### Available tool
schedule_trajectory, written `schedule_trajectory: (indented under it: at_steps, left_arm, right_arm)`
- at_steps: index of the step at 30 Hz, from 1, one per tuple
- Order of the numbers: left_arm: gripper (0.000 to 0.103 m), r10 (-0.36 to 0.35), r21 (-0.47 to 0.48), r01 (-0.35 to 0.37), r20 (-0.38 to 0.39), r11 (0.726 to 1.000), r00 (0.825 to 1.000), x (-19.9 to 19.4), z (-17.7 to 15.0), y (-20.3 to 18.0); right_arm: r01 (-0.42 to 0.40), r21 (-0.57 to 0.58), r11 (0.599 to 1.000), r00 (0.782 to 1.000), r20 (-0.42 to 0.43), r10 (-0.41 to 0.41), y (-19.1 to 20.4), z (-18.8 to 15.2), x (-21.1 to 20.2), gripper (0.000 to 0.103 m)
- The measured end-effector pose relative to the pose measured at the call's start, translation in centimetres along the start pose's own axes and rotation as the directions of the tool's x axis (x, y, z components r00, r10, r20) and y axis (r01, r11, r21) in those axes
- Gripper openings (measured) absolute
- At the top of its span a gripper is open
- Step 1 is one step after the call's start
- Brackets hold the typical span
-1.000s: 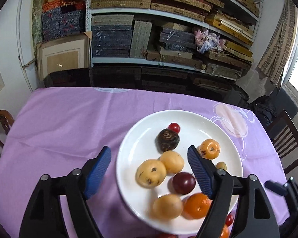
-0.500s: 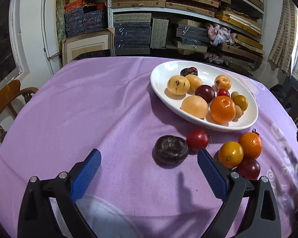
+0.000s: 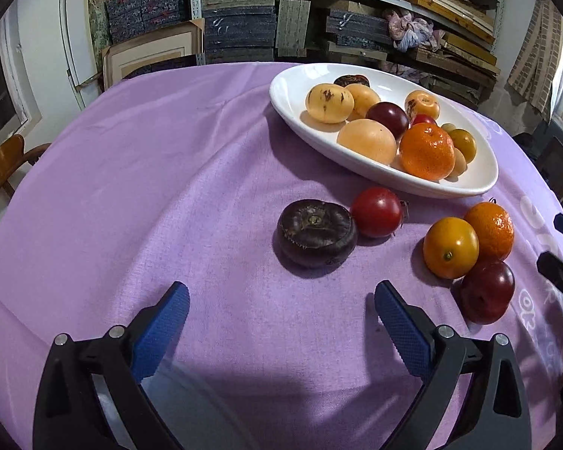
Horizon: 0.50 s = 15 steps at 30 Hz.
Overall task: Organize fruits
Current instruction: 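Withdraw both open tools from the plate back toward the remaining fruits, then grasp a red cherry tomato with the right tool while the left tool grasps a dark red plum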
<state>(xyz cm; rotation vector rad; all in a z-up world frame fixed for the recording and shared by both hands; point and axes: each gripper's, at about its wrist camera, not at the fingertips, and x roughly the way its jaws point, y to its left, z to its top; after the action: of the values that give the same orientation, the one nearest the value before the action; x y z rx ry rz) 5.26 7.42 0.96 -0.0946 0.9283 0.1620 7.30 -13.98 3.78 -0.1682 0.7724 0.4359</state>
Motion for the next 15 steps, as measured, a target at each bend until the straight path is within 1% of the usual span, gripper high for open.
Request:
schedule_trajectory:
  at_steps: [2, 6, 11, 15]
  left_arm:
    - [0.100, 0.014, 0.019, -0.014, -0.006, 1.000, 1.000, 0.2, -0.1, -0.3]
    - [0.100, 0.011, 0.021, -0.011, -0.006, 1.000, 1.000, 0.3, -0.2, -0.3]
    - [0.100, 0.011, 0.021, -0.011, -0.006, 1.000, 1.000, 0.3, -0.2, -0.3]
    - [0.100, 0.011, 0.020, -0.011, -0.006, 1.000, 1.000, 0.3, -0.2, -0.3]
  right_arm:
    - [0.010, 0.004, 1.000, 1.000, -0.016, -0.010, -0.3, 0.7, 0.7, 0.099]
    - [0.048, -0.066, 0.997, 0.998, -0.041, -0.050, 0.6, 1.7, 2.2, 0.099]
    - [0.082, -0.126, 0.989, 0.994, -0.060, -0.090, 1.7, 2.3, 4.0, 0.099]
    - [0.118, -0.121, 0.986, 0.988, -0.086, -0.129, 1.0, 2.6, 5.7, 0.099]
